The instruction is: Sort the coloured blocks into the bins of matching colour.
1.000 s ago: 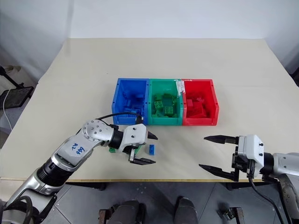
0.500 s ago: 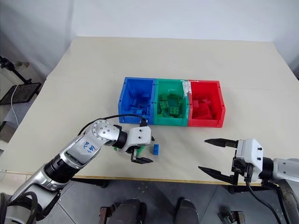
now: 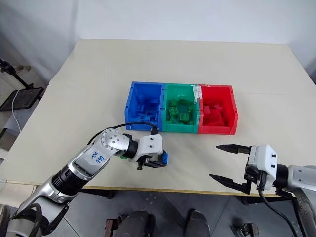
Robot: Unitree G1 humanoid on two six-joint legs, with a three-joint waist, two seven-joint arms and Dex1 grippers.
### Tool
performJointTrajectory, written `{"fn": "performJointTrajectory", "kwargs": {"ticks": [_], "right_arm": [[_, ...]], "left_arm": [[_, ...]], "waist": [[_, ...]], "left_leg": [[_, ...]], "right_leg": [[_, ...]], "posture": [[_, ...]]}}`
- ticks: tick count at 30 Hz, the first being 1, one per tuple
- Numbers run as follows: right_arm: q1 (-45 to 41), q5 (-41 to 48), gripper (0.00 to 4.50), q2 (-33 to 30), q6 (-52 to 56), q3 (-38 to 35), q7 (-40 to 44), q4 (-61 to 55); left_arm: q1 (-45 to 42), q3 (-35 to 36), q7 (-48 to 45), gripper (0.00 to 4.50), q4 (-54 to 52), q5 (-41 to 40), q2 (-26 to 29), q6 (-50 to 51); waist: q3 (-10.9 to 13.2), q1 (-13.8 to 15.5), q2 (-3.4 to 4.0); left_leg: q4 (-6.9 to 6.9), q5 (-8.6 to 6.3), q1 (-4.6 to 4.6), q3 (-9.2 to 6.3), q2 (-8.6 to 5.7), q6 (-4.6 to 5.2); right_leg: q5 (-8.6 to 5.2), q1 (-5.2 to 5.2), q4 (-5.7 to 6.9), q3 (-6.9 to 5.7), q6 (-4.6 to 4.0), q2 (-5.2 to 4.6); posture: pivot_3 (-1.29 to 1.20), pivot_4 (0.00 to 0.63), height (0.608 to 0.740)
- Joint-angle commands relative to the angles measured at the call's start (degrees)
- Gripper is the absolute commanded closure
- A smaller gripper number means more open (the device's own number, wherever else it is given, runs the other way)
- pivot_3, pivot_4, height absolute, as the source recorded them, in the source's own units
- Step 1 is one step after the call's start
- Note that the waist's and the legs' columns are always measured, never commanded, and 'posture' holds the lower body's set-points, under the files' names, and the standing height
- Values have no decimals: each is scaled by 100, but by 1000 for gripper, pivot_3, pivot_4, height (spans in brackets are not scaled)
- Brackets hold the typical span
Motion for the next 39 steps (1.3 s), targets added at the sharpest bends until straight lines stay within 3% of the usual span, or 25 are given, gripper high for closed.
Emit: {"fn": "performJointTrajectory", "kwargs": {"ticks": [1,5,10,12,14,21,22,29,33,39], "right_arm": [[65,27,0,-22,-22,-87,-42,-100],[101,244,0,173,60,-173,-280,-264],[-24,764,0,640,277,-372,-1021,-636],[-77,989,0,817,377,-489,-1371,-781],[-148,1162,0,917,440,-631,-1636,-899],[-183,925,0,663,361,-514,-1395,-791],[-207,884,0,624,336,-507,-1350,-730],[-317,717,0,563,183,-459,-1021,-436],[-569,619,0,509,32,-327,-696,-25],[-1047,353,0,415,-247,153,-75,593]], "left_arm": [[11,148,-6,3057,26,-20,-51,-159],[27,590,62,3057,179,-259,-179,-597],[54,1630,607,3057,416,-605,-542,-1225],[-134,2250,1262,3057,505,-736,-790,-483],[-449,2590,1782,3057,873,-561,-856,-439],[-1022,2532,2506,3057,2245,-56,-1068,-862],[-1079,2630,2612,2330,2356,-91,-1141,-932],[-819,2830,2015,135,2077,-474,-920,-1332],[-133,3373,1326,23,1392,-960,-171,-1360],[1147,4473,-349,23,1662,-1816,993,-2837]], "waist": [[0,4,0],[0,-1,0],[0,-16,0],[0,-5,0],[1,0,-3],[1,3,-4],[2,-2,-6],[1,-31,-7],[1,-149,-6],[0,-212,-5]], "left_leg": [[0,0,0,0,0,0],[1,0,-1,-1,0,0],[2,0,0,-4,2,0],[2,0,0,-5,0,0],[4,0,-1,-12,1,0],[0,0,0,-10,-7,0],[0,0,0,-10,-7,0],[-1,0,0,-8,-4,0],[-7,0,4,-9,-1,0],[-11,-3,13,-8,7,-4]], "right_leg": [[0,0,1,0,0,0],[0,0,0,0,0,0],[0,0,3,-1,0,0],[0,0,3,-1,0,-1],[0,0,7,-6,0,-1],[2,-1,9,-6,3,-2],[2,-1,9,-7,4,-2],[2,-3,10,-7,4,-2],[2,-5,13,-7,3,-1],[1,-5,15,-5,3,1]], "posture": [[0,150,740],[0,150,740],[0,150,740],[0,150,740],[0,150,740],[0,150,740],[0,150,740],[0,150,740],[0,150,740],[0,150,740]]}}
